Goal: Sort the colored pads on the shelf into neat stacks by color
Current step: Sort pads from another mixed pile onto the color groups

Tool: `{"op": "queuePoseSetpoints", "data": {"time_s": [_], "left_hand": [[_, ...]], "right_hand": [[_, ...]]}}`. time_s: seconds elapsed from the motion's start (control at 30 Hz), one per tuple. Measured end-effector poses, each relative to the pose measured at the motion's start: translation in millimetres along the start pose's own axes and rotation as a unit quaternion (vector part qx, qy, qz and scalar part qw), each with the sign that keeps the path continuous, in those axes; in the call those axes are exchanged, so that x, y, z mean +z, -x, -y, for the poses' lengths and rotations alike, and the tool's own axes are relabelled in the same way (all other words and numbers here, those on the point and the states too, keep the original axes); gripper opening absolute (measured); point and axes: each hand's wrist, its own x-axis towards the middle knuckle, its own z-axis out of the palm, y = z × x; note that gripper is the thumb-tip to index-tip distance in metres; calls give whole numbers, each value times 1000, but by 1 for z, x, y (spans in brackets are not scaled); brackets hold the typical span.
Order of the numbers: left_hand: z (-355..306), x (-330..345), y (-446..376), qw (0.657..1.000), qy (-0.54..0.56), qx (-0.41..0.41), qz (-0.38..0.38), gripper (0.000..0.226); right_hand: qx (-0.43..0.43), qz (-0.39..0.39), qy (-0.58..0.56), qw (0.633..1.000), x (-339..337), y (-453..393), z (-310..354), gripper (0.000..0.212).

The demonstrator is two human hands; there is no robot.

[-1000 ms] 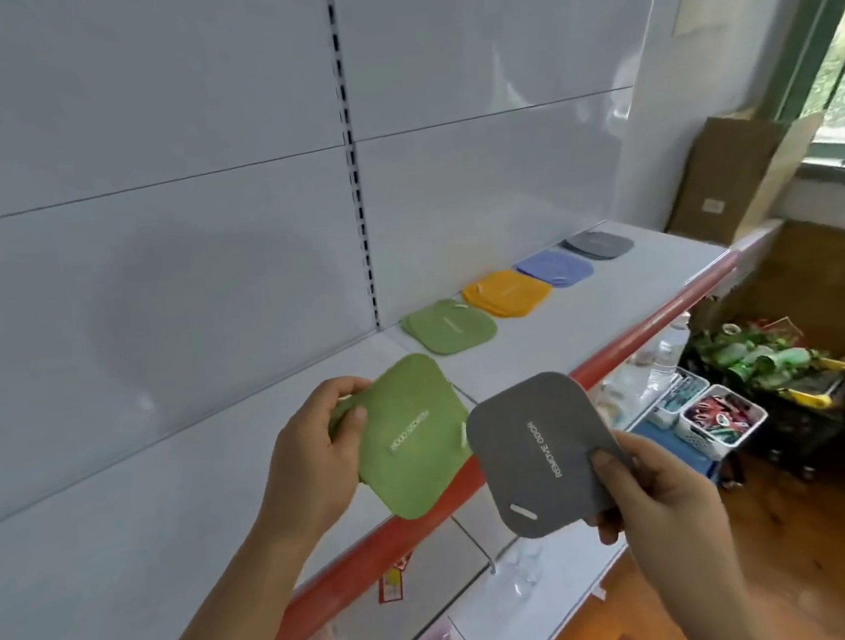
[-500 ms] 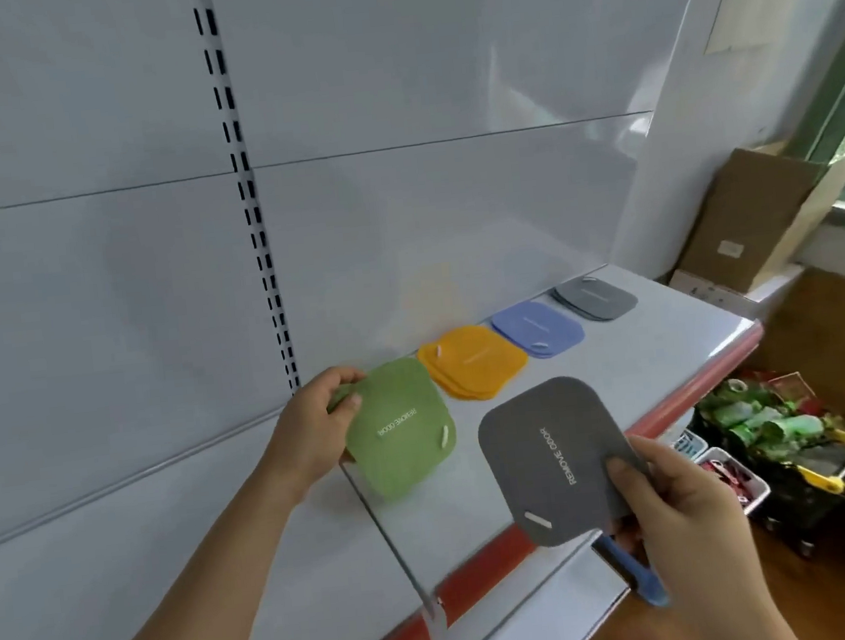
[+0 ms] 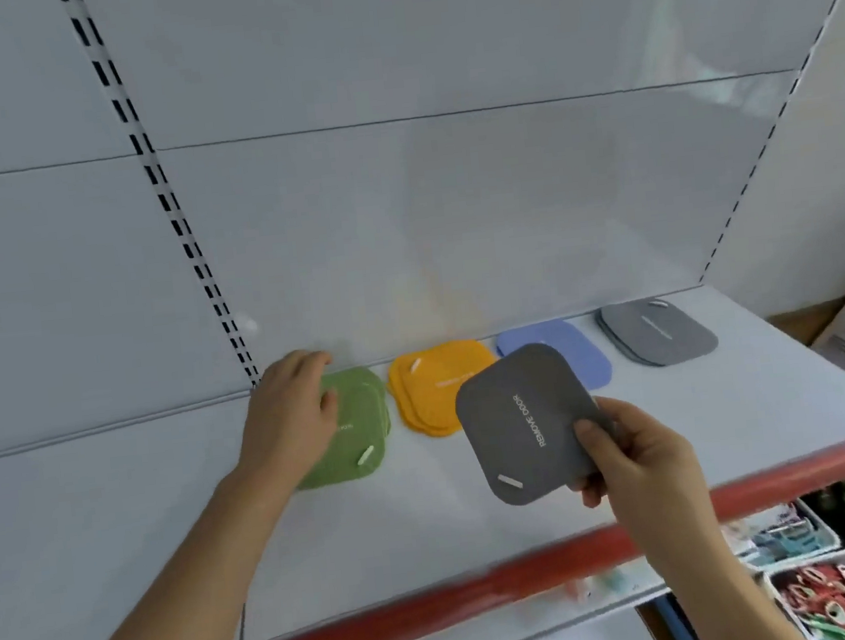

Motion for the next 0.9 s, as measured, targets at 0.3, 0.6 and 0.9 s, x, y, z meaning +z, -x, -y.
{"op": "queuePoseSetpoints", "data": {"time_s": [0.3, 0.6, 0.9], "left_hand": [[-107, 28, 13, 990, 9, 132, -46, 46], [-217, 90, -9, 981, 23, 193, -24, 52], [-296, 131, -22, 993, -29, 111, -34, 52]], "right_hand": [[-4, 24, 7, 1000, -44, -49, -14, 28], [33, -89, 27, 995, -149, -97, -39, 21], [68, 1, -1, 998, -174, -228, -87, 21]]}}
